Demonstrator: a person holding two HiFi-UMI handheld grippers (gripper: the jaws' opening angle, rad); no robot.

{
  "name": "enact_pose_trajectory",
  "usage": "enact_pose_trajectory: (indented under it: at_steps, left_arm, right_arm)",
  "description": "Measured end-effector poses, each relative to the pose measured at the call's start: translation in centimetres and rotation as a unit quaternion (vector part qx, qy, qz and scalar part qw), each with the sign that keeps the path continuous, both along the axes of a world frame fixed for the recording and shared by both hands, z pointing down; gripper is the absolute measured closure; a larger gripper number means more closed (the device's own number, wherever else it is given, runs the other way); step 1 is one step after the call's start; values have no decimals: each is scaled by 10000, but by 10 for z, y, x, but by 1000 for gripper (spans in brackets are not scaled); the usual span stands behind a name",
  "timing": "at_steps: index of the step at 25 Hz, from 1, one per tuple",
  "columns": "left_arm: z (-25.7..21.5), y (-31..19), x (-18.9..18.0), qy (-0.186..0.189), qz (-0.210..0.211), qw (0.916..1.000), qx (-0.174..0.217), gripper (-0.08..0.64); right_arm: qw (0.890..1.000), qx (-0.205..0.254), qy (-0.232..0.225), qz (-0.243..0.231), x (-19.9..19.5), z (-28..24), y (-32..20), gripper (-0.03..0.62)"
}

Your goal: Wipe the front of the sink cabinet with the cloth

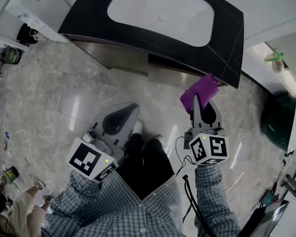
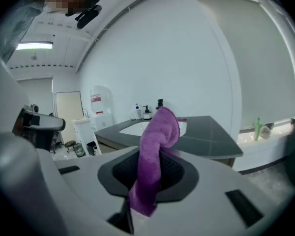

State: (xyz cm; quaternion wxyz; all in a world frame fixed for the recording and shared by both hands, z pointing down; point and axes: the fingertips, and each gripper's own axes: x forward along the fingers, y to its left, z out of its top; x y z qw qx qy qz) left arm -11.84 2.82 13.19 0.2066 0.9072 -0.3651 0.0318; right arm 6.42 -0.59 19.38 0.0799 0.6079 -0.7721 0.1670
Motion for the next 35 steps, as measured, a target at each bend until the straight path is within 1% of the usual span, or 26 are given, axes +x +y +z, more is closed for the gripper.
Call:
enact_pose_trajectory:
  at_steps: [3, 5, 9, 12, 16, 20, 24, 26, 29, 32, 35]
  left_arm:
    - [-7, 35, 10, 103, 148, 9997, -153, 549]
    - [-9, 58, 14, 92, 215, 9994, -243, 549]
    - [-16, 94, 18, 38, 106, 9996, -240, 549]
    - [-26, 119, 22, -10, -42, 9999, -109, 549]
    - [-41, 157, 31, -163, -170, 9994, 247, 549]
    - [-51, 198, 48, -185, -122, 9990, 386, 549]
    - [-68, 232, 60, -216, -38, 9984, 514, 549]
    - [-79, 241, 59, -234, -24, 9979, 603, 549]
    - [-92, 248, 54, -226, -3, 9975, 674, 549]
    - [-100, 249, 51, -236, 98, 9971, 720, 549]
    - [-107, 248, 48, -162, 225, 9969, 734, 549]
  right_arm:
    - [9993, -74, -70, 366, 31, -15, 38, 511]
    - [9984, -121, -118, 538, 43, -20, 61, 511]
    - [9985, -68, -199, 510, 48, -34, 106, 511]
    - [9984, -137, -276, 469, 51, -42, 148, 511]
    - [9963, -237, -711, 429, 52, -52, 204, 511]
    - [9974, -114, -673, 229, 53, -66, 252, 512]
    - [9943, -158, -947, 461, 66, -71, 298, 512]
    - [9937, -162, -1003, 463, 63, -75, 313, 511]
    - [9945, -101, -978, 363, 51, -85, 323, 512]
    - [9942, -50, -985, 424, 42, -94, 325, 512]
    - [9944, -54, -959, 448, 31, -97, 322, 512]
